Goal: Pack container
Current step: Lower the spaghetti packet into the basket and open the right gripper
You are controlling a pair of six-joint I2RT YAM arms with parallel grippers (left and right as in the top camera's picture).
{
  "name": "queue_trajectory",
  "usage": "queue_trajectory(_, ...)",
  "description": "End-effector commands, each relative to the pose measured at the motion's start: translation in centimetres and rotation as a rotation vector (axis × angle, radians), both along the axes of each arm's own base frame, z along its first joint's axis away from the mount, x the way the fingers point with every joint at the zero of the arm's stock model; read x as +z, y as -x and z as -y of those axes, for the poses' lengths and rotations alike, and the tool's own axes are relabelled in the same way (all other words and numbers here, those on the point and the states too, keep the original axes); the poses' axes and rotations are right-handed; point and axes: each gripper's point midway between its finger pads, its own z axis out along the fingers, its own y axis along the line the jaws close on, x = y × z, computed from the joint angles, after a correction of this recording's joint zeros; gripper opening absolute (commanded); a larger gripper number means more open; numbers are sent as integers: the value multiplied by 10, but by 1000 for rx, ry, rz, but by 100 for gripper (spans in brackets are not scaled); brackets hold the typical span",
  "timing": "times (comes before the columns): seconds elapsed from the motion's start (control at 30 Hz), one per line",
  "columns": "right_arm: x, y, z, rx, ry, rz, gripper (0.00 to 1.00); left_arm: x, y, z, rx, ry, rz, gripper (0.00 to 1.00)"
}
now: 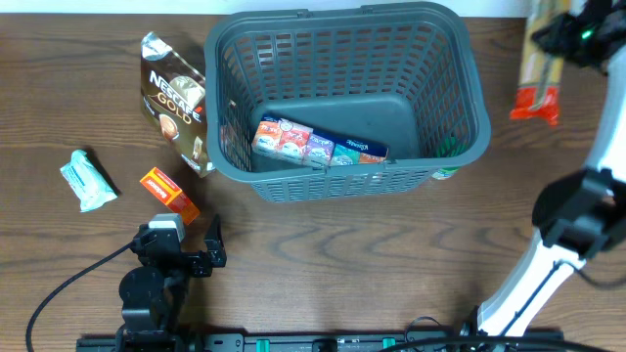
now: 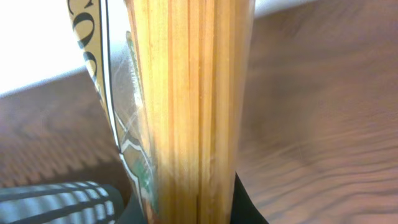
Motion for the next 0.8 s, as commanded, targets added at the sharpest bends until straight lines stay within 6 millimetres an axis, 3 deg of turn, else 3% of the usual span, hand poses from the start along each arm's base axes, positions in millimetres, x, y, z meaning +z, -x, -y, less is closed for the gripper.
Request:
queue_trajectory(0.0, 146, 34, -32, 29, 137, 304, 1, -9, 0, -2, 10, 0, -18, 98)
queue_trajectory(0.1, 204, 59, -67, 117, 227, 446, 1, -9, 0, -2, 10, 0, -18, 98)
queue_trajectory(0.23, 257, 93, -122, 270, 338, 597, 1, -9, 0, -2, 10, 0, -18, 99)
queue_trajectory(0.37, 279, 122, -191, 548, 437, 715, 1, -9, 0, -2, 10, 0, -18, 98)
queue_trajectory(0.47, 268, 142, -250, 831, 480, 761, 1, -9, 0, -2, 10, 0, -18, 98)
queue_trajectory(0.77, 175, 135, -327, 1276, 579, 627, 1, -9, 0, -2, 10, 0, -18, 98)
